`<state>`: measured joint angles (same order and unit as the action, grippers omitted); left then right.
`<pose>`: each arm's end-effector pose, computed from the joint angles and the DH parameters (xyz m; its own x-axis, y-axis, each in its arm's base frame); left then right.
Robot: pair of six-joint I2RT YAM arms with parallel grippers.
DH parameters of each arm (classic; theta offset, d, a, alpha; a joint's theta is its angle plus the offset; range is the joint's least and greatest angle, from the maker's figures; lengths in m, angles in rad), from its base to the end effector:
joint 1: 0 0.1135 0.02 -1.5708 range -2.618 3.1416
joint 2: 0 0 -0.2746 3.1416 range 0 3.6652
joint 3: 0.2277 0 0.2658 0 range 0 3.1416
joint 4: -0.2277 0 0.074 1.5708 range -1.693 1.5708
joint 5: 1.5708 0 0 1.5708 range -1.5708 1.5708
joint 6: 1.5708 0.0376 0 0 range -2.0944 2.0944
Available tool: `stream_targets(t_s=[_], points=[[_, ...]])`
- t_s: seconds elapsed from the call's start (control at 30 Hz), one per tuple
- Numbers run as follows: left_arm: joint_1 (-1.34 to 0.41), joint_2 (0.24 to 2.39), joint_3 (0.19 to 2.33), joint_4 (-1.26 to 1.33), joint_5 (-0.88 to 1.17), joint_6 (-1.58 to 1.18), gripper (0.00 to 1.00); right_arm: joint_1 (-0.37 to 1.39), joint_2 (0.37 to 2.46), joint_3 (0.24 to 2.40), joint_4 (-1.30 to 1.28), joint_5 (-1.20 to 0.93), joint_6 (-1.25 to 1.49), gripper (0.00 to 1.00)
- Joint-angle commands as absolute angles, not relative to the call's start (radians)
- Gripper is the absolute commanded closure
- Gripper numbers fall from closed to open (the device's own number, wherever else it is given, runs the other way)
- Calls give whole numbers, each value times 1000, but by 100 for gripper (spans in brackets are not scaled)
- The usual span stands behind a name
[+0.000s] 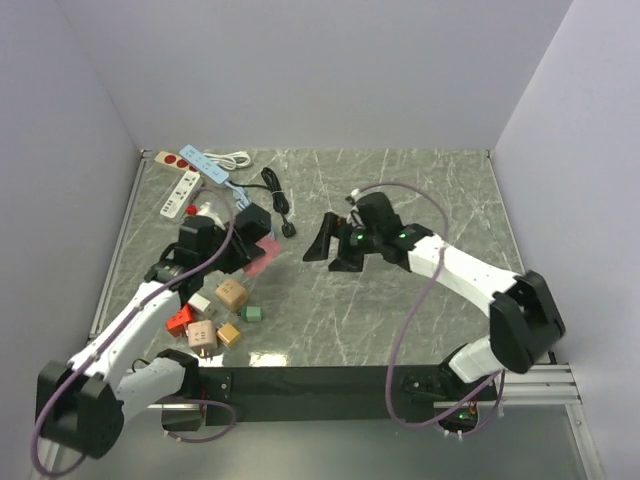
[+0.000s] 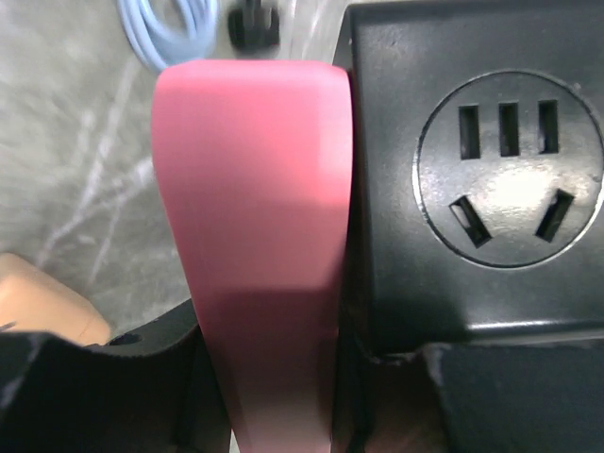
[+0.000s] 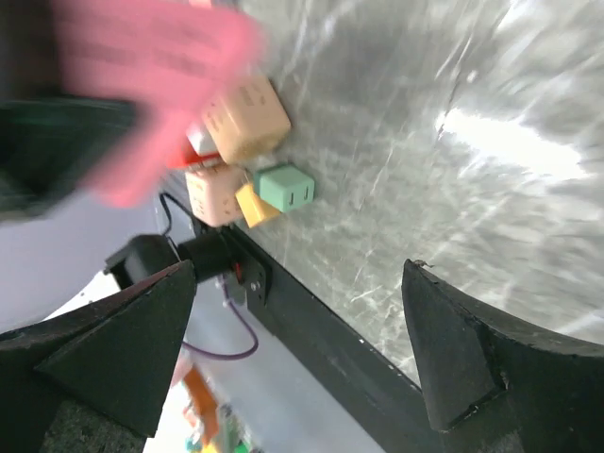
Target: Pull the plug off the socket
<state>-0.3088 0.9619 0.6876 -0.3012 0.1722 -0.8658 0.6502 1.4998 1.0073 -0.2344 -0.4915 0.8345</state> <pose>0.2092 -0.0735 0.2659 -0.6684 -0.5744 -0.4726 -0.1121 0.7059 -0.6994 0.2576 0.2182 0.2466 -0.9587 0.0916 -0.2694 -0.1550 0.6260 0.7643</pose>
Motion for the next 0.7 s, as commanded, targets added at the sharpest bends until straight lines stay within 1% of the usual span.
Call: stream_targets(t_s=[0.0, 0.07, 0.17, 0.27, 0.43, 0.53, 0.67], points=[[-376, 1035, 686, -146, 299, -813, 100, 614, 1413, 1037, -317, -465, 746, 4], [-470, 1100, 699, -146, 261, -792, 100, 598, 1402, 1055, -330, -465, 742, 3], [-553, 1183, 729, -130, 235, -792, 100, 575, 1387, 1078, -324, -436, 770, 2], [-606, 1229, 738, -94, 209, -818, 100, 568, 1408, 1101, -316, -417, 822, 2], [-675, 1278, 770, -83, 140, -833, 100, 571, 1463, 1121, -318, -393, 986, 1], [-706, 1288, 779, -77, 106, -841, 100, 577, 1480, 1094, -289, -403, 1081, 1], [-738, 1289, 781, -78, 57, -847, 100, 586, 1525, 1106, -318, -408, 1146, 0]])
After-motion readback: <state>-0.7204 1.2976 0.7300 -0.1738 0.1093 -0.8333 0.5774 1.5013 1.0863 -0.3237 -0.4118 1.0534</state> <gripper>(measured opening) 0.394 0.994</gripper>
